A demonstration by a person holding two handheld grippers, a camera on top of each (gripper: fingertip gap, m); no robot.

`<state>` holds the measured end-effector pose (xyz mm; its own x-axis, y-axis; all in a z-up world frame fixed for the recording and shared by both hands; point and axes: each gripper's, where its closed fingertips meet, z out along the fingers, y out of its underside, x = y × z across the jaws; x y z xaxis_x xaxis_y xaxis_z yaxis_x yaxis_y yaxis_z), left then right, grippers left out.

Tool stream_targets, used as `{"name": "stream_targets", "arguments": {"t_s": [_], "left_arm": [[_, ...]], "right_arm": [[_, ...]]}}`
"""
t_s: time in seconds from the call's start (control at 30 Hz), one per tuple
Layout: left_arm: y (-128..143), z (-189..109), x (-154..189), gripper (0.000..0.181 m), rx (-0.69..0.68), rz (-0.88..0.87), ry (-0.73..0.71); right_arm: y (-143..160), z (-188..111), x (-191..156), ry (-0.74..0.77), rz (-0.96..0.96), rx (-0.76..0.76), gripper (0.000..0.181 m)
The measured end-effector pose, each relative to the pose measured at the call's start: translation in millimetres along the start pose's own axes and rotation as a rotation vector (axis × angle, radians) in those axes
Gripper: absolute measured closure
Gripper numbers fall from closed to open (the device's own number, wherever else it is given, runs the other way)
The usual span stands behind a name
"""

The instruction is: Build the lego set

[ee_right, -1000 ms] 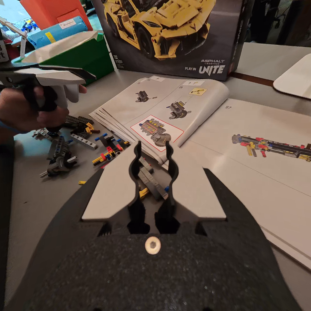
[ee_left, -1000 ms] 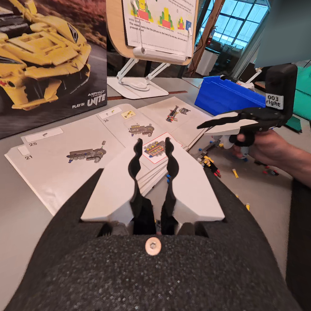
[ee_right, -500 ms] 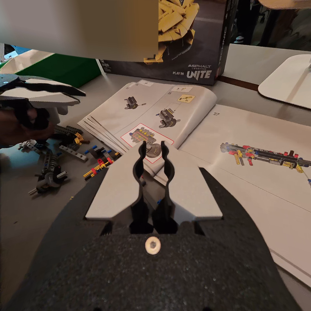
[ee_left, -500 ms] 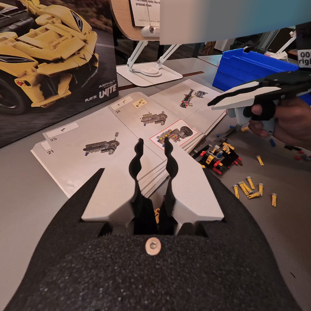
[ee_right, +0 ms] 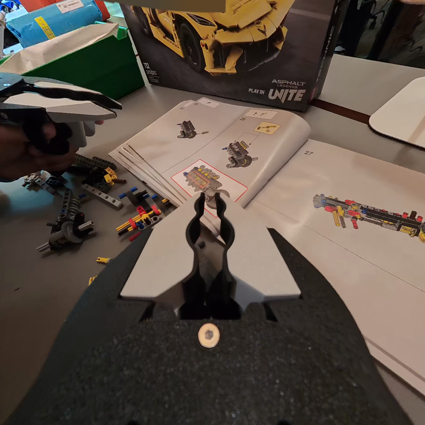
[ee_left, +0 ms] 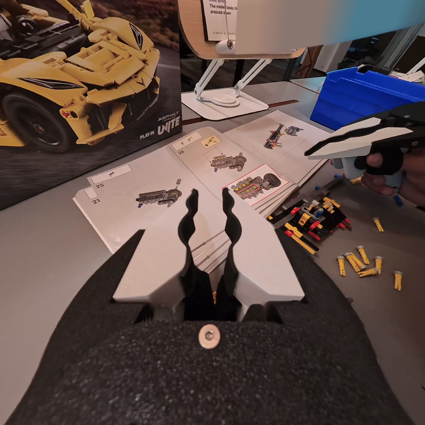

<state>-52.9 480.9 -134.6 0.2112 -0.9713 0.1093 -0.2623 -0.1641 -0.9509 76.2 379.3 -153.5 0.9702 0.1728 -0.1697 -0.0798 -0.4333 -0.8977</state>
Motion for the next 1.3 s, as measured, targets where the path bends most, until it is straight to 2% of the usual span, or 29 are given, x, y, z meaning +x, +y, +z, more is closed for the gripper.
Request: {"name": "stream_targets", "arguments": {"t_s": [0.53, 0.9, 1.17, 1.23, 1.3], "left_arm": [[-25, -16, 9, 0.17, 0.099, 0.194, -0.11], [-23, -16, 18, 0.171, 0.065, 0.251, -0.123], [-17, -20, 24, 0.171, 0.06, 0.226, -0.1], [-17, -30, 32, 0.17, 0.077, 0.163, -0.035], [-9, -45, 48, 0.169, 0.021, 0.128, 0.067]], "right_arm": [[-10, -20, -35, -0.11, 0.021, 0.08, 0.174], [-11, -25, -83, -0.234, -0.021, 0.075, 0.174], [11, -18, -131, -0.331, -0.222, -0.014, 0.173], [20, -16, -140, -0.367, -0.247, -0.047, 0.17], [25, -15, -148, -0.396, -0.245, -0.067, 0.162]]}}
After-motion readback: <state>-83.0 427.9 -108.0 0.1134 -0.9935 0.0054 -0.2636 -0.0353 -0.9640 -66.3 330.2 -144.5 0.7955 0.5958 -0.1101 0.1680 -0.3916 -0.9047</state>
